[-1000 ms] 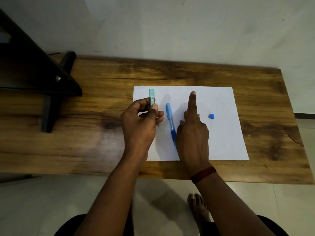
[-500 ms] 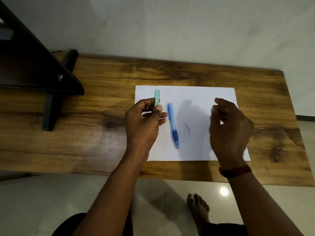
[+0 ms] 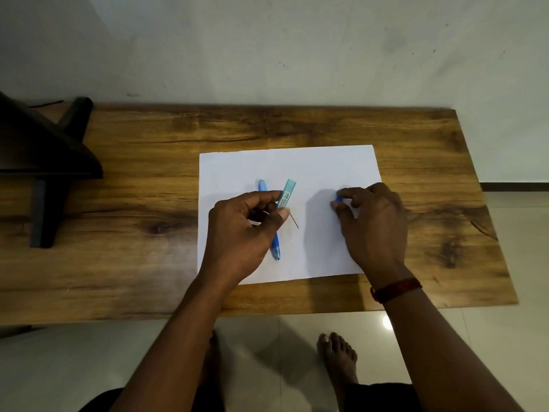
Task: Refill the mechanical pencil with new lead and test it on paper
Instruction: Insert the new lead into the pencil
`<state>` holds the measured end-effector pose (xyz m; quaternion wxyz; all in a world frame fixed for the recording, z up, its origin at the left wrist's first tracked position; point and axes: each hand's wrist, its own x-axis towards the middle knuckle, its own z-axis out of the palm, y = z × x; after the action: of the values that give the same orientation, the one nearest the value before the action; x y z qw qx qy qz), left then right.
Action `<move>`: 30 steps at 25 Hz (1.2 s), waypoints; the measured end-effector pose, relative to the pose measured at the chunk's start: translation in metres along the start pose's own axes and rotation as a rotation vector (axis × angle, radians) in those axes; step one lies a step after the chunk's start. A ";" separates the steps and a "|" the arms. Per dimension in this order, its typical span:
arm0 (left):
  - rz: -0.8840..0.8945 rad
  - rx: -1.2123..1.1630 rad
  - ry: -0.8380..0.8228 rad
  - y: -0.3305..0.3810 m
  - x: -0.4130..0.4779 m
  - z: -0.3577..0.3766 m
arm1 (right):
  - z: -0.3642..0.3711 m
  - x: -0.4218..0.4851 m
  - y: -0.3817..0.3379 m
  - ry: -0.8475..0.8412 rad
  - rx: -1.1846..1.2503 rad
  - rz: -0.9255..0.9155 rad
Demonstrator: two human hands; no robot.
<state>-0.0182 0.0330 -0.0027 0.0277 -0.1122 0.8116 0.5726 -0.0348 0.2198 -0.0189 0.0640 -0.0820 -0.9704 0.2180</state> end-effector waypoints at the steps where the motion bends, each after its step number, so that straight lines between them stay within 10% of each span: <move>1: 0.015 0.023 -0.005 0.000 0.000 0.001 | 0.001 0.000 0.000 0.005 -0.004 -0.009; 14: 0.145 0.163 -0.063 0.000 -0.001 -0.004 | -0.016 0.001 -0.044 -0.205 1.051 0.255; 30: 0.203 0.282 -0.043 -0.001 0.000 -0.014 | -0.002 -0.003 -0.050 -0.366 1.290 0.332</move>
<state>-0.0166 0.0198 0.0010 0.0025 -0.0123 0.8903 0.4551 -0.0381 0.1756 0.0041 -0.0992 -0.1370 -0.6164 0.7690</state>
